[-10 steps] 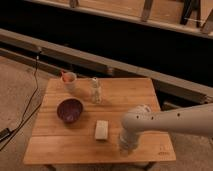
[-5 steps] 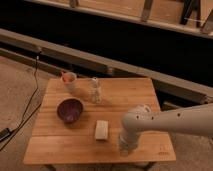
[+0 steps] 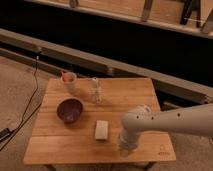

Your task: Push the eraser across the table

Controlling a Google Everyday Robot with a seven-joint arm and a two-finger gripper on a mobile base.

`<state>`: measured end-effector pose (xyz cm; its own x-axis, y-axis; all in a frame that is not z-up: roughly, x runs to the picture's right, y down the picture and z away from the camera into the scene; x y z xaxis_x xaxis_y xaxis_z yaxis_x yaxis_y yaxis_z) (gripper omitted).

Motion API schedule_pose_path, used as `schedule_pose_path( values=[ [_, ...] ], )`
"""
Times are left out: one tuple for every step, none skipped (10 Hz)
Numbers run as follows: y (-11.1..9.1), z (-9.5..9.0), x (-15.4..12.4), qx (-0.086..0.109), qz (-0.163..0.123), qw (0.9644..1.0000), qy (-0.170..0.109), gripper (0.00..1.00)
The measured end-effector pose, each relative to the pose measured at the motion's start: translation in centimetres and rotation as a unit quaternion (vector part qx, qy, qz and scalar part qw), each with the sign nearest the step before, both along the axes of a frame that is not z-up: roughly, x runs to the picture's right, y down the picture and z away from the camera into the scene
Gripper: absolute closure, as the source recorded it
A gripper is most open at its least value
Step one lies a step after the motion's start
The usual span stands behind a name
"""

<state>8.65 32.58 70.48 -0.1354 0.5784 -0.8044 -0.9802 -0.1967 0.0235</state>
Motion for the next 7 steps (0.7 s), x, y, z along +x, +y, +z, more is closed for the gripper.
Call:
schedule_pose_path(
  values=[
    [0.00, 0.00, 0.00, 0.000, 0.000, 1.0000, 0.000, 0.69],
    [0.00, 0.00, 0.00, 0.000, 0.000, 1.0000, 0.000, 0.71],
    [0.00, 0.00, 0.00, 0.000, 0.000, 1.0000, 0.000, 0.76],
    [0.01, 0.01, 0.03, 0.000, 0.000, 1.0000, 0.000, 0.74],
    [0.00, 0.00, 0.03, 0.000, 0.000, 1.0000, 0.000, 0.69],
    [0.00, 0.01, 0.03, 0.000, 0.000, 1.0000, 0.000, 0.57],
    [0.00, 0.01, 0.03, 0.000, 0.000, 1.0000, 0.000, 0.48]
  ],
)
